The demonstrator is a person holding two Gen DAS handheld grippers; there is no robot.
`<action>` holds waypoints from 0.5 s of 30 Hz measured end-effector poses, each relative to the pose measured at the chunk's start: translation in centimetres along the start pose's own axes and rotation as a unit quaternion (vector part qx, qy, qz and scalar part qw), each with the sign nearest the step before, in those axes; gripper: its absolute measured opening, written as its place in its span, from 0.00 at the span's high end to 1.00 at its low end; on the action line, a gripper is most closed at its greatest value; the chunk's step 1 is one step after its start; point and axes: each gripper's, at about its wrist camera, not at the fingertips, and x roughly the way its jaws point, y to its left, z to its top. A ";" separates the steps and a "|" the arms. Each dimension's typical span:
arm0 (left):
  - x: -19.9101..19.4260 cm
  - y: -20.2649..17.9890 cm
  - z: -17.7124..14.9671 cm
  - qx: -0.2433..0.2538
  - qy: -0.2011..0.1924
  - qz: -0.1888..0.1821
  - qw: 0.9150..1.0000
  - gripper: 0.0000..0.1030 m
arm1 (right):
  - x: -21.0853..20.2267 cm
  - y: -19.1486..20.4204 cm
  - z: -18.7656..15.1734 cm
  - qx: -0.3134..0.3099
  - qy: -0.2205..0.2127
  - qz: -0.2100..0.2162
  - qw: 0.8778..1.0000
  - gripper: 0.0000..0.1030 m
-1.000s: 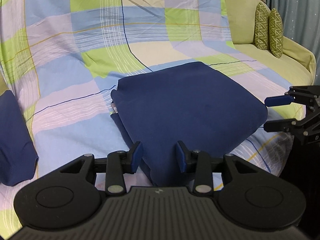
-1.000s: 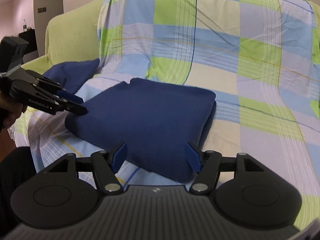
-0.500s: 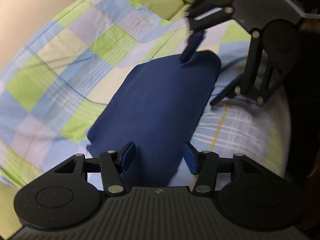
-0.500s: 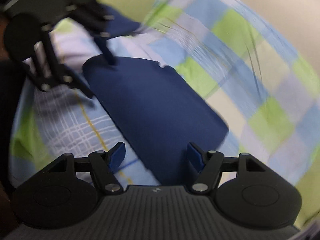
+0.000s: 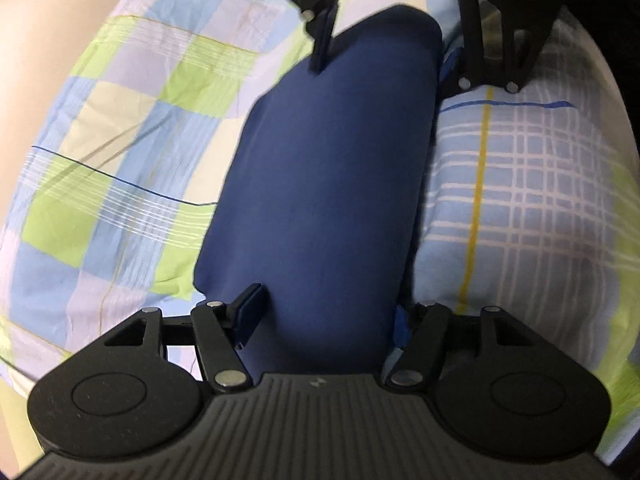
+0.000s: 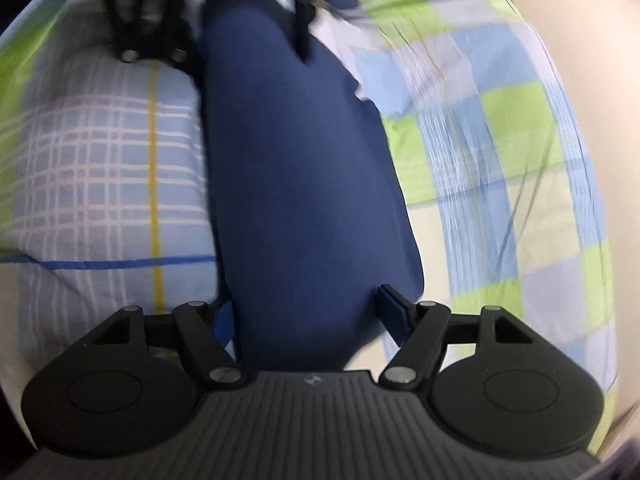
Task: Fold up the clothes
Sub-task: 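Grasp the navy bundle ends with the left tool while the right tool grasps the other end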
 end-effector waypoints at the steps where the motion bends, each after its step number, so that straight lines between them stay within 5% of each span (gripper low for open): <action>1: 0.0 0.1 0.1 0.001 0.001 -0.004 1.000 0.34 | 0.2 0.1 0.4 -0.019 -0.004 0.007 1.000 0.35; 15: -0.7 -0.2 -0.8 0.017 -0.032 -0.006 0.999 0.34 | 0.2 0.0 0.7 -0.007 -0.011 -0.001 1.000 0.26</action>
